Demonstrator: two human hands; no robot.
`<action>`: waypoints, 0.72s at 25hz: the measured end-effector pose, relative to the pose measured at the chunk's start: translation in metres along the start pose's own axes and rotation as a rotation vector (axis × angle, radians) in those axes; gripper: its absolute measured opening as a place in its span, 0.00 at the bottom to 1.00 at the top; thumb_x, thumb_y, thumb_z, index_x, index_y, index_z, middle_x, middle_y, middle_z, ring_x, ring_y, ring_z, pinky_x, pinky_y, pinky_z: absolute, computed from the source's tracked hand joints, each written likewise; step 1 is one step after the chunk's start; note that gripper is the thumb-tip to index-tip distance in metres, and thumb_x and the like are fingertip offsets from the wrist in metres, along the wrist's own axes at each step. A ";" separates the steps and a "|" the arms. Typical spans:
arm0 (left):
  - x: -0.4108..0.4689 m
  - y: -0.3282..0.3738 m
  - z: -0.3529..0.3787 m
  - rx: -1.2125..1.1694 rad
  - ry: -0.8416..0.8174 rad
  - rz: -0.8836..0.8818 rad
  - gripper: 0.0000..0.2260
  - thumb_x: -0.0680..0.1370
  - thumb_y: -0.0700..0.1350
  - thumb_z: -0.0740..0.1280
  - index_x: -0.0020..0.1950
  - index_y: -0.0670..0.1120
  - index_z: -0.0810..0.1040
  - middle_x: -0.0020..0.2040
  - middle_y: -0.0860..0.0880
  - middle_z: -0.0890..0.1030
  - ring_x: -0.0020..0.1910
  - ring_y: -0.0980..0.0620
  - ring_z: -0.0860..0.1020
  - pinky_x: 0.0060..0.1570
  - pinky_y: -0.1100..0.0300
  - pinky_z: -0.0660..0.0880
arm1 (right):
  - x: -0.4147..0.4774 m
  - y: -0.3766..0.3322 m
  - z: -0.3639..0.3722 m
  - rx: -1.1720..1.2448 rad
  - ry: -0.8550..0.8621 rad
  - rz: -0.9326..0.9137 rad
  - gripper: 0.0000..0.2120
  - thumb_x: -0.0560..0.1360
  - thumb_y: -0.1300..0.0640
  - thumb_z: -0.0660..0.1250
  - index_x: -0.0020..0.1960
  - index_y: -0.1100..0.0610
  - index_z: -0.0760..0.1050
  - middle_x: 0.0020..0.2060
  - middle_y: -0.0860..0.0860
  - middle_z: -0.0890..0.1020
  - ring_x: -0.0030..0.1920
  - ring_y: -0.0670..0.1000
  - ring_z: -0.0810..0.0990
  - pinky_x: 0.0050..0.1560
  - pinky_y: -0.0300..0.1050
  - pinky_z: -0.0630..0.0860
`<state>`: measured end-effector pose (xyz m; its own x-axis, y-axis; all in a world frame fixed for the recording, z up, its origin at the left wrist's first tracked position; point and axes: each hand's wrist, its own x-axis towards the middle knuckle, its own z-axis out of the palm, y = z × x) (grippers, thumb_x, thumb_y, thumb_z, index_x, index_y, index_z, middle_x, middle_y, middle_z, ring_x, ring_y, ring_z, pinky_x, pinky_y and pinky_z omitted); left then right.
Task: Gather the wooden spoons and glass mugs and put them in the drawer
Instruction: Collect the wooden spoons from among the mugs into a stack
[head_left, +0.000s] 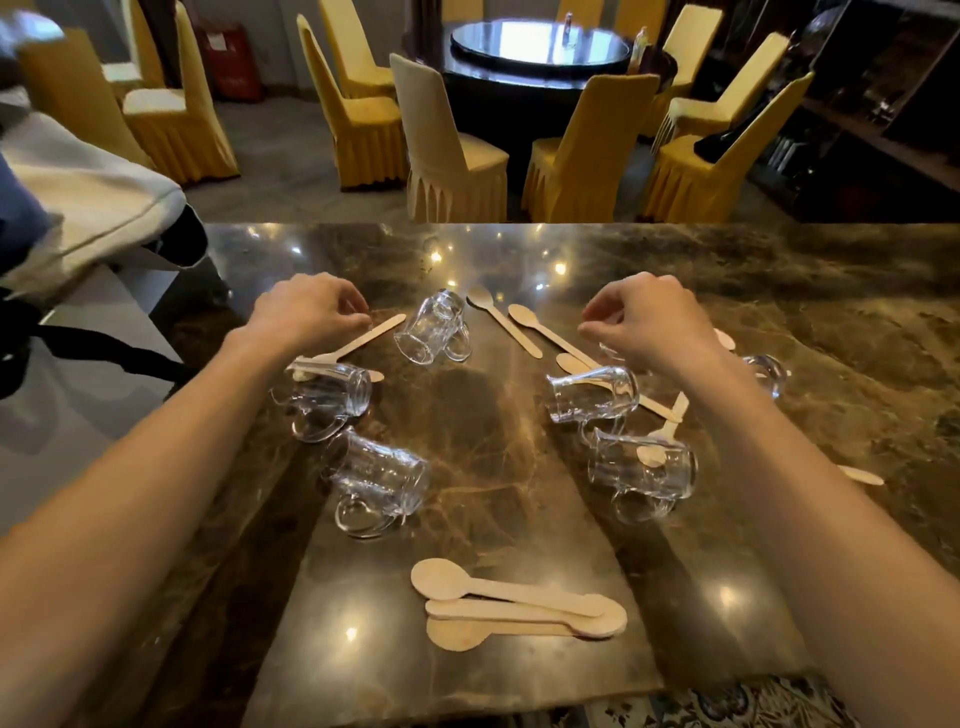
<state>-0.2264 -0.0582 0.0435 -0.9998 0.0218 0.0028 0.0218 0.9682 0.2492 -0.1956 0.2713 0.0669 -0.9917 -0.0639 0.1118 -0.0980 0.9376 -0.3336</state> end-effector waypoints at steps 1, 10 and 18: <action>0.006 -0.001 0.005 0.010 -0.028 -0.023 0.10 0.74 0.57 0.67 0.51 0.55 0.80 0.45 0.53 0.80 0.37 0.55 0.73 0.40 0.58 0.71 | 0.011 0.003 0.006 -0.013 -0.009 0.014 0.10 0.72 0.49 0.71 0.50 0.51 0.81 0.47 0.53 0.84 0.48 0.53 0.80 0.48 0.51 0.79; 0.039 -0.009 0.027 0.113 -0.193 -0.102 0.11 0.74 0.52 0.69 0.54 0.52 0.80 0.53 0.48 0.81 0.48 0.47 0.77 0.45 0.53 0.76 | 0.069 0.008 0.057 -0.124 -0.138 0.059 0.08 0.71 0.51 0.72 0.47 0.53 0.82 0.45 0.53 0.83 0.45 0.54 0.80 0.45 0.49 0.78; 0.047 -0.018 0.033 0.073 -0.200 -0.064 0.10 0.73 0.48 0.71 0.52 0.48 0.80 0.50 0.48 0.82 0.43 0.51 0.77 0.39 0.57 0.76 | 0.079 0.005 0.077 -0.241 -0.183 0.110 0.11 0.71 0.53 0.73 0.51 0.56 0.80 0.48 0.57 0.82 0.50 0.60 0.80 0.44 0.49 0.74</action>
<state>-0.2733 -0.0663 0.0074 -0.9788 0.0013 -0.2046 -0.0345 0.9846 0.1716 -0.2807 0.2447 0.0024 -0.9959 0.0026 -0.0906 0.0117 0.9949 -0.1001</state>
